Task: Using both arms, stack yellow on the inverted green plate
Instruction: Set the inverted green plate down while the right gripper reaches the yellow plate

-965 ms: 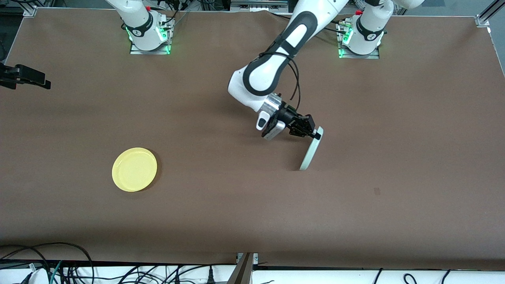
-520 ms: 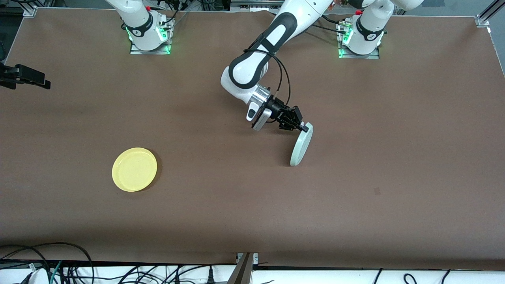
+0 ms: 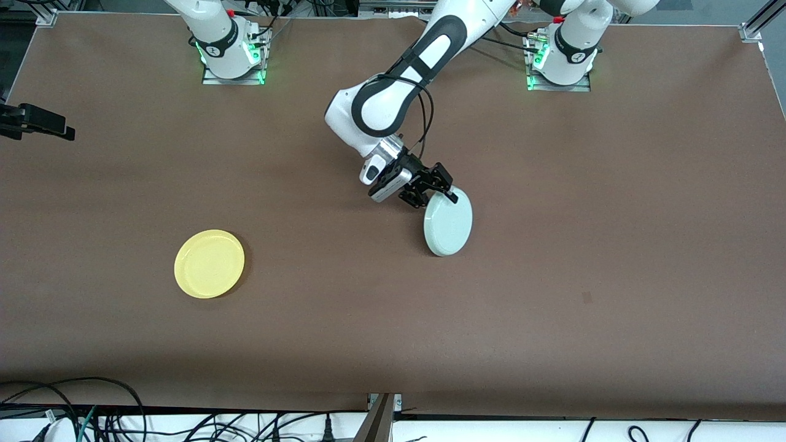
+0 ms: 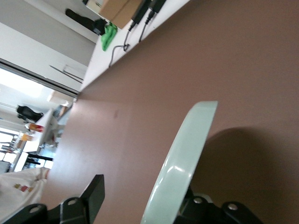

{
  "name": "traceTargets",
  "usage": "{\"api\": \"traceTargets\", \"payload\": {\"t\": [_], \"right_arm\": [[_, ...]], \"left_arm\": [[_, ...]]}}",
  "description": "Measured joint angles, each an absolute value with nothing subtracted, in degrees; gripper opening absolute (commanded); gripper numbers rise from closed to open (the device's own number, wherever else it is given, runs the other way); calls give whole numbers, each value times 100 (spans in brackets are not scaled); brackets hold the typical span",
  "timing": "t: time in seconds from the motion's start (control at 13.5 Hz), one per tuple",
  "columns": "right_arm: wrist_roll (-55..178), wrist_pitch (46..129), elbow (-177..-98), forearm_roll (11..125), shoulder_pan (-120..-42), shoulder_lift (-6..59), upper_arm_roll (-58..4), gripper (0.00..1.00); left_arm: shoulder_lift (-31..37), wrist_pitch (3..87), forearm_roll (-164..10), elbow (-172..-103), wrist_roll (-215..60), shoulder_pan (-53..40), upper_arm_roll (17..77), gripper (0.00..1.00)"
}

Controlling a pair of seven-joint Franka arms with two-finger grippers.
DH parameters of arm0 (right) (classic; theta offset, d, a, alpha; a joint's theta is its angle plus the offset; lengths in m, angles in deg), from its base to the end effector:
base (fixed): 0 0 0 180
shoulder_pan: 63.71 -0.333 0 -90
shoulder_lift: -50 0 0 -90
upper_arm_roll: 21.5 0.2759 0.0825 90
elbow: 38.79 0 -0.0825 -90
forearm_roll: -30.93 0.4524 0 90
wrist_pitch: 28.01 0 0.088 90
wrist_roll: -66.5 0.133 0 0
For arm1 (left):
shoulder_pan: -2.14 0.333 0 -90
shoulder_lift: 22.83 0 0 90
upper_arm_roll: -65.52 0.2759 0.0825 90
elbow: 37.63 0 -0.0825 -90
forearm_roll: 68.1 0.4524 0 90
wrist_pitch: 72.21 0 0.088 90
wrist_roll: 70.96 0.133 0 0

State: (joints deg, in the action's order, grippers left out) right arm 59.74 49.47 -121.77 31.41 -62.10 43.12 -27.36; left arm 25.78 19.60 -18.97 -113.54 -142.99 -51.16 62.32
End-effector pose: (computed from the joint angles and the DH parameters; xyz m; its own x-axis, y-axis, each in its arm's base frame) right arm 0.6197 -0.0771 0.5322 0.9771 -0.0095 -0.2128 -0.0143 -0.9997 -0.0213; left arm 0.4768 -0.5323 0.1393 0.8980 -0.1886 0.3975 0.1668 -0.6901 -0.7043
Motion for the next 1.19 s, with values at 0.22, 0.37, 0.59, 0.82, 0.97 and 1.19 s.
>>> {"api": "traceTargets", "payload": {"t": [0.22, 0.37, 0.59, 0.82, 0.97, 1.19], "right_arm": [[5974, 4963, -12191, 3141, -6207, 4022, -2736, 100], [5974, 4989, -12190, 3141, -6207, 3876, -2737, 100], [5974, 5188, -12193, 3148, -6207, 3667, -2735, 100], [5974, 5618, -12207, 3372, -6208, 3274, -2732, 100], [5974, 6008, -12233, 3634, -6212, 2882, -2727, 100], [5974, 6904, -12278, 3753, -6228, 2154, -2708, 100]], "left_arm": [[2582, 2586, -3436, -10830, -14463, -4913, 6261, 100], [2573, 2984, -4424, -10483, -14468, -4581, 6261, 100], [2465, 3304, -5315, -10280, -14395, -4055, 6255, 100], [2077, 3276, -5849, -10258, -13340, -3406, 6254, 100], [1714, 3106, -5932, -10403, -12369, -2885, 6251, 100], [1243, 2666, -5962, -10628, -10901, -2131, 6244, 100]]}}
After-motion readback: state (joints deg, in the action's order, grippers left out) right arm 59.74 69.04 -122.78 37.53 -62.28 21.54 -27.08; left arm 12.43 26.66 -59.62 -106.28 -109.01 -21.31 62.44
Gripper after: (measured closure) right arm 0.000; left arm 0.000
